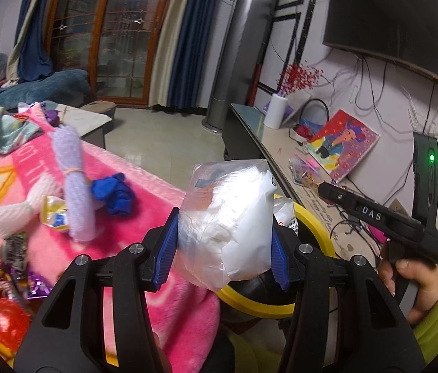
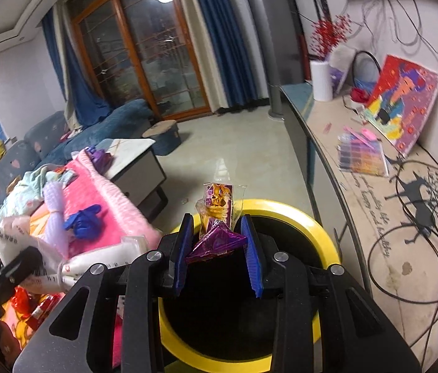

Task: Collect trash
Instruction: 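Carry the white bag and purple wrapper over the yellow-rimmed bin with both tools, then open both tools to drop the white bag and wrapper into the bin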

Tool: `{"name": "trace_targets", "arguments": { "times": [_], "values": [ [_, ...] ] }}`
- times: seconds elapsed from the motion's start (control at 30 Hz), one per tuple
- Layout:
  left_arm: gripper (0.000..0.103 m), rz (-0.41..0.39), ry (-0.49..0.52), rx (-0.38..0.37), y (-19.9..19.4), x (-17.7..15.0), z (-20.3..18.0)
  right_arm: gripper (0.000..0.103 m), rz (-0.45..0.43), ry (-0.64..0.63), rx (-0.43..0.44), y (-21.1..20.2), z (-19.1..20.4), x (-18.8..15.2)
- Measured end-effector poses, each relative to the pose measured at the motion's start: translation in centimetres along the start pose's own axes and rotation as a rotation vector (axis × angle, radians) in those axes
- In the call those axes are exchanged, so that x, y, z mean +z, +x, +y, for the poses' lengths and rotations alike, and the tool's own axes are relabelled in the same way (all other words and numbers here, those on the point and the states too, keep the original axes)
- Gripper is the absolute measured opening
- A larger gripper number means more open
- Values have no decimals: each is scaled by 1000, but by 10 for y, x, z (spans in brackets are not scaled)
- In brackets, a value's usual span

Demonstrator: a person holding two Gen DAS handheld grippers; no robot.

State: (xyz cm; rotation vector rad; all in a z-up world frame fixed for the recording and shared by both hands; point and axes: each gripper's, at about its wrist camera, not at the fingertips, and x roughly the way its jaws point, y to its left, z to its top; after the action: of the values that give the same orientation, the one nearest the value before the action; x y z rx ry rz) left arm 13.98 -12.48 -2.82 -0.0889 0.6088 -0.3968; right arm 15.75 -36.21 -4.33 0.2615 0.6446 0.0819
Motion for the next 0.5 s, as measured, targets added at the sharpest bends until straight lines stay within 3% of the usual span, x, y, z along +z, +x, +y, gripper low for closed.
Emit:
{"name": "trace_targets", "arguments": {
  "times": [0.5],
  "values": [
    [44, 88, 60, -13, 55, -16, -30, 31, 70, 72, -6, 18, -30, -6]
  ]
}}
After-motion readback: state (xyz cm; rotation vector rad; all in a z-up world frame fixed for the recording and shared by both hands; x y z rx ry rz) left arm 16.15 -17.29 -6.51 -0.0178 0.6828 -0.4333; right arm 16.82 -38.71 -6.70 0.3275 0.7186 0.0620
